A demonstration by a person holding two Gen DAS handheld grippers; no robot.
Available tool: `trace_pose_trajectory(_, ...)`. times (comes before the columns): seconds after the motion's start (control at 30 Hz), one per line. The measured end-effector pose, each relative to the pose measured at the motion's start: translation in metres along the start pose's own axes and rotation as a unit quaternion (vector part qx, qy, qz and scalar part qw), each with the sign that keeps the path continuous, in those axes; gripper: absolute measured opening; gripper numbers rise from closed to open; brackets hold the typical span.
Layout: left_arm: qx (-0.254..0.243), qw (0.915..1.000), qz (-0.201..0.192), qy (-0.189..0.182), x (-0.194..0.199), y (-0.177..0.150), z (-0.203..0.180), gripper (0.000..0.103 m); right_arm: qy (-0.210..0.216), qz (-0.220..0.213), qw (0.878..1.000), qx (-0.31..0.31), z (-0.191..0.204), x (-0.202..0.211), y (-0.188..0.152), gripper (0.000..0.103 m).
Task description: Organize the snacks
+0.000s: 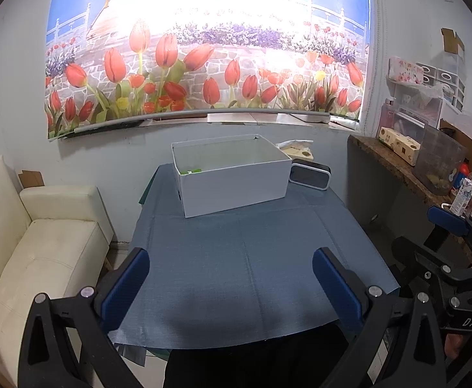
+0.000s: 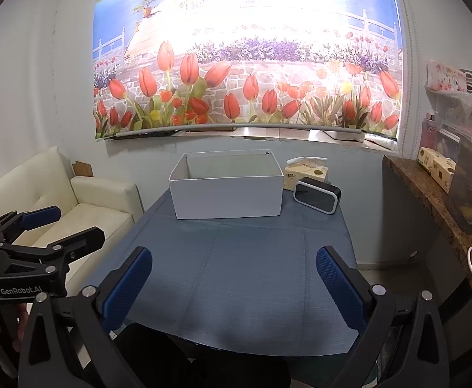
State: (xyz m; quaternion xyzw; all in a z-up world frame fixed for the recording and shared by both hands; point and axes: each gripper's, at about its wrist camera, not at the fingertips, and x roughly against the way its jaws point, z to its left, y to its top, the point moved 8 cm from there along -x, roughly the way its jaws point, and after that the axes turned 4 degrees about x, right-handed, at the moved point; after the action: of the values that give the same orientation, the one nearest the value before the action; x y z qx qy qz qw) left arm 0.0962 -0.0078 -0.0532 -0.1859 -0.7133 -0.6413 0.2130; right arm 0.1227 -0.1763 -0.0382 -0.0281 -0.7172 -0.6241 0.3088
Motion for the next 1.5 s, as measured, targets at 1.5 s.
trace_pose_trajectory(1.5, -0.003, 1.0, 0.006, -0.006, -0.0009, -0.0029, -0.0061, 0.103, 0.004, 0.0, 1.0, -0.003, 0.0012, 0.0004, 0.0004, 0.103)
